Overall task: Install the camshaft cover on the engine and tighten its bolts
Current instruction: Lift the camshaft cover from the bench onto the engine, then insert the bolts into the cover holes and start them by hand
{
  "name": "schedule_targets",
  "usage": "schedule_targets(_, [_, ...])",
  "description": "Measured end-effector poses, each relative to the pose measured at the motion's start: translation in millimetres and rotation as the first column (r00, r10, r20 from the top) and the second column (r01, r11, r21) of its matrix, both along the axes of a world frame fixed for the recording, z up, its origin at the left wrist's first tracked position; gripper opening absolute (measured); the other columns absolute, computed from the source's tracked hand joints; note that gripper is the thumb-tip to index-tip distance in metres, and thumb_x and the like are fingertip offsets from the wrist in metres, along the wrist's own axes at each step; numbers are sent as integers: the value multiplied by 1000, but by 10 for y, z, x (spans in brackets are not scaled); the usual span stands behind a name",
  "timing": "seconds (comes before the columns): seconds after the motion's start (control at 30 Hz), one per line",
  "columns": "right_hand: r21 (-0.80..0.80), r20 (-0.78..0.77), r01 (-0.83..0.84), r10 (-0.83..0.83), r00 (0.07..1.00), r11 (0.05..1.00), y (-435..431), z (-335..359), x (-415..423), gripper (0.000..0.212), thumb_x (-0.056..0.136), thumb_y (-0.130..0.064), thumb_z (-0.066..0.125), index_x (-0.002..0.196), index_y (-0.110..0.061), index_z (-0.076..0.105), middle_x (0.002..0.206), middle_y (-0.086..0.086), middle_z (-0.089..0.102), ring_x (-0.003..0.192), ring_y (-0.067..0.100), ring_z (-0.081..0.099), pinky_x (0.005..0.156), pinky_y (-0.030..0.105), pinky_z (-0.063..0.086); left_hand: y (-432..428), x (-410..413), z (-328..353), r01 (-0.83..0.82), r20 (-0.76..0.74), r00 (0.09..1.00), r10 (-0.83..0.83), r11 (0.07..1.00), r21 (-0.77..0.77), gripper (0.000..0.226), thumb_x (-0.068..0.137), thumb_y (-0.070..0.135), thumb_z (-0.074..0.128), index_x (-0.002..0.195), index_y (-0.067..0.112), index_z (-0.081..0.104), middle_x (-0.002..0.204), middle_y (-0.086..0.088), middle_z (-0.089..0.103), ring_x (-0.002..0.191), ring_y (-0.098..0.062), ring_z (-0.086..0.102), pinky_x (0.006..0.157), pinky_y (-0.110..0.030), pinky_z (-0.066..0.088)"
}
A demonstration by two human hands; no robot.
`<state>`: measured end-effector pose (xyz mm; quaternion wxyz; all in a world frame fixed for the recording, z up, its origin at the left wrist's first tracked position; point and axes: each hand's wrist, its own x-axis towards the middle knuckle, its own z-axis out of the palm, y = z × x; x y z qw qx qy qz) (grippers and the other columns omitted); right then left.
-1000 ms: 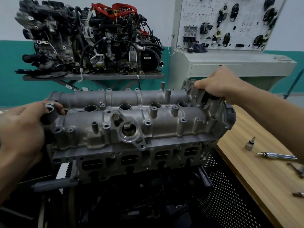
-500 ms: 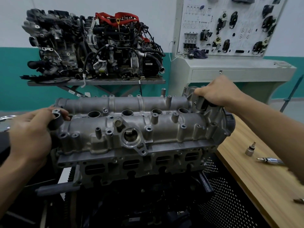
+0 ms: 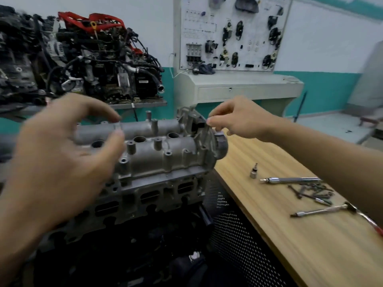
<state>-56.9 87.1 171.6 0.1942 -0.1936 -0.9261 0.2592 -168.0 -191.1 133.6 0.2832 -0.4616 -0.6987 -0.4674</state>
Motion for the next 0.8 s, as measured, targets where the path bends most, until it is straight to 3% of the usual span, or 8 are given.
schedule_targets(0.1, [21, 30, 50, -51, 998, 999, 140, 149, 355, 12, 88, -27, 69, 94, -18, 76, 89, 6, 75, 83, 18, 69, 74, 38, 59, 578, 501, 71, 205, -43, 976, -214, 967, -152, 9, 80, 35, 61, 89, 33, 62, 88, 22, 66, 83, 7, 57, 75, -3, 39])
schedule_targets(0.23, [255, 297, 69, -146, 944, 964, 431, 183, 817, 21, 89, -31, 69, 108, -21, 73, 87, -5, 74, 83, 11, 69, 78, 31, 56, 1456, 909, -175, 421, 72, 904, -420, 851, -314, 9, 84, 20, 66, 93, 22, 70, 87, 8, 69, 79, -8, 61, 78, -26, 50])
schedule_targets(0.3, [386, 487, 51, -251, 837, 921, 620, 64, 1007, 26, 88, -32, 69, 113, -24, 71, 92, -8, 72, 87, 11, 66, 82, 31, 52, 1861, 1035, -391, 437, 150, 896, -417, 773, -460, 14, 87, 21, 65, 100, 22, 69, 91, 8, 68, 85, -11, 63, 80, -33, 53])
schedule_targets(0.43, [496, 663, 92, -445, 602, 864, 1169, -471, 1301, 27, 87, -21, 65, 113, -16, 73, 110, 5, 72, 98, 24, 65, 90, 34, 53, 2501, 1224, -869, 422, 224, 900, -375, 614, -667, 20, 92, 24, 59, 111, 23, 66, 102, 5, 67, 92, -16, 62, 82, -32, 52])
schedule_targets(0.53, [504, 737, 122, -499, 457, 855, 1490, -877, 1426, 14, 85, -17, 59, 90, -14, 72, 93, 7, 71, 89, 29, 64, 83, 34, 56, 2815, 1313, -1181, 405, 229, 896, -381, 487, -774, 30, 93, 25, 58, 122, 21, 65, 119, 2, 64, 98, -15, 61, 86, -30, 53])
schedule_targets(0.63, [464, 736, 183, -492, 465, 867, 1709, -1142, 1450, 6, 81, -17, 60, 77, -17, 66, 79, 3, 60, 86, 30, 60, 85, 41, 58, 3071, 1323, -1403, 430, 270, 881, -388, 420, -799, 35, 92, 29, 61, 127, 22, 62, 122, 3, 63, 110, -15, 59, 94, -31, 53])
schedule_targets(0.73, [359, 695, 269, -448, 562, 894, 1844, -1328, 1426, 28, 83, -15, 66, 109, -20, 73, 103, 3, 68, 95, 24, 61, 87, 38, 56, 3341, 1308, -1541, 482, 345, 866, -362, 421, -768, 36, 93, 28, 61, 128, 22, 61, 117, 4, 66, 108, -15, 62, 94, -32, 54])
schedule_targets(0.8, [292, 620, 335, -444, 647, 896, 1887, -1454, 1392, 38, 84, -6, 61, 116, -24, 72, 108, 3, 67, 96, 23, 62, 86, 36, 56, 3503, 1307, -1625, 517, 400, 854, -331, 471, -715, 32, 93, 28, 61, 124, 22, 63, 110, 5, 67, 101, -15, 64, 90, -32, 55])
